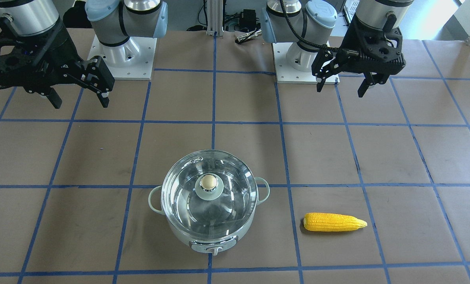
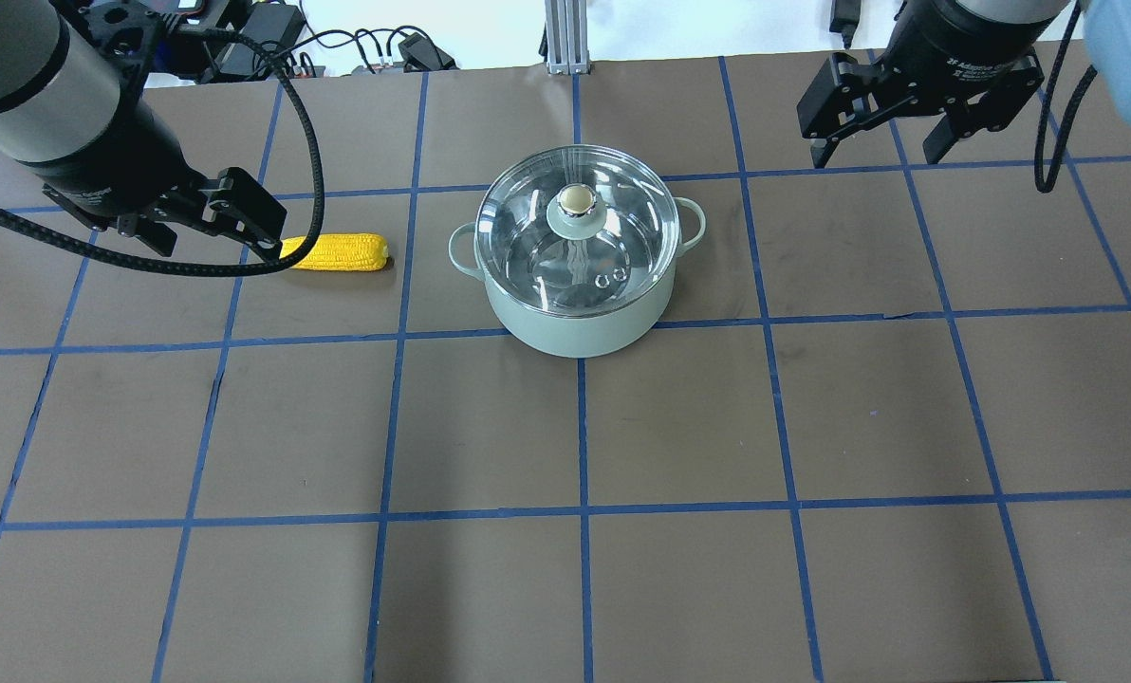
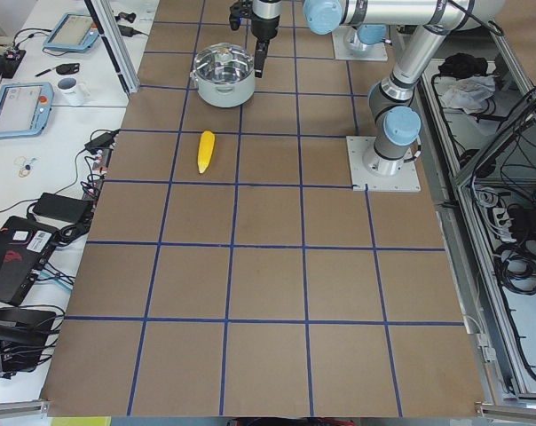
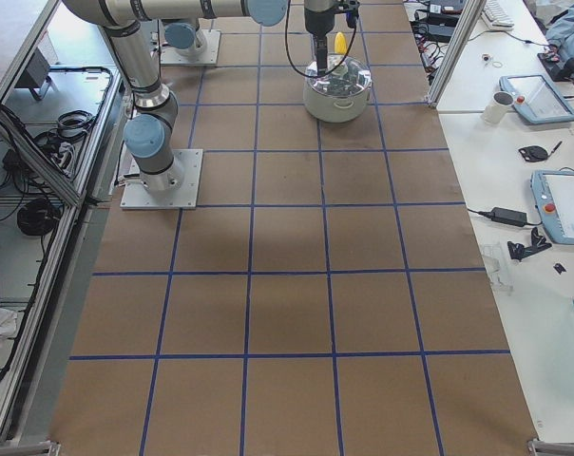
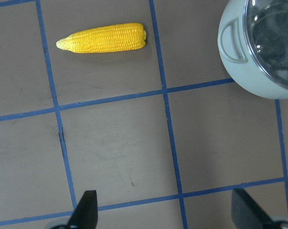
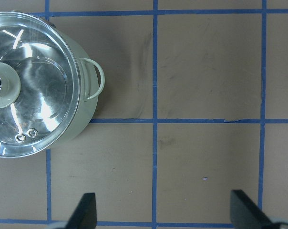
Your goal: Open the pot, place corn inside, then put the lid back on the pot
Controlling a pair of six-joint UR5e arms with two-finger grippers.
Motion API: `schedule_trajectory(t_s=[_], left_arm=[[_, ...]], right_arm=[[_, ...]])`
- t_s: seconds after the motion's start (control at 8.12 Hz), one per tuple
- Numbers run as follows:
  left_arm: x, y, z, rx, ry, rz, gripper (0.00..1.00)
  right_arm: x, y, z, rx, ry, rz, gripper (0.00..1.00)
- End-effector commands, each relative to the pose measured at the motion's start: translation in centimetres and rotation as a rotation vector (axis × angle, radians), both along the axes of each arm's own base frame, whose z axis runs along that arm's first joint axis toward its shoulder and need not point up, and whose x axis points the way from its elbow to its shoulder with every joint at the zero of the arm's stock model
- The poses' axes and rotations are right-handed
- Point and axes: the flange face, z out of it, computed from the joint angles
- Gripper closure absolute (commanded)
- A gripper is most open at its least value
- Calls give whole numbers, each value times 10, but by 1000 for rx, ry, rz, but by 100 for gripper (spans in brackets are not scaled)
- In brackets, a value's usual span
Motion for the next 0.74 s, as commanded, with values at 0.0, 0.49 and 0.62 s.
schedule_trajectory(t_s=[0.0,0.49,0.62], left_arm=[[14,-9,-5,4,-74,-250,0],[67,-63,-41,-2,-176,-597,0],[70,-73,-54,12,-178,-672,0]], right_arm=[[0,0,0,-1,0,2,0],[0,0,0,0,8,21,0],[0,0,0,0,8,21,0]])
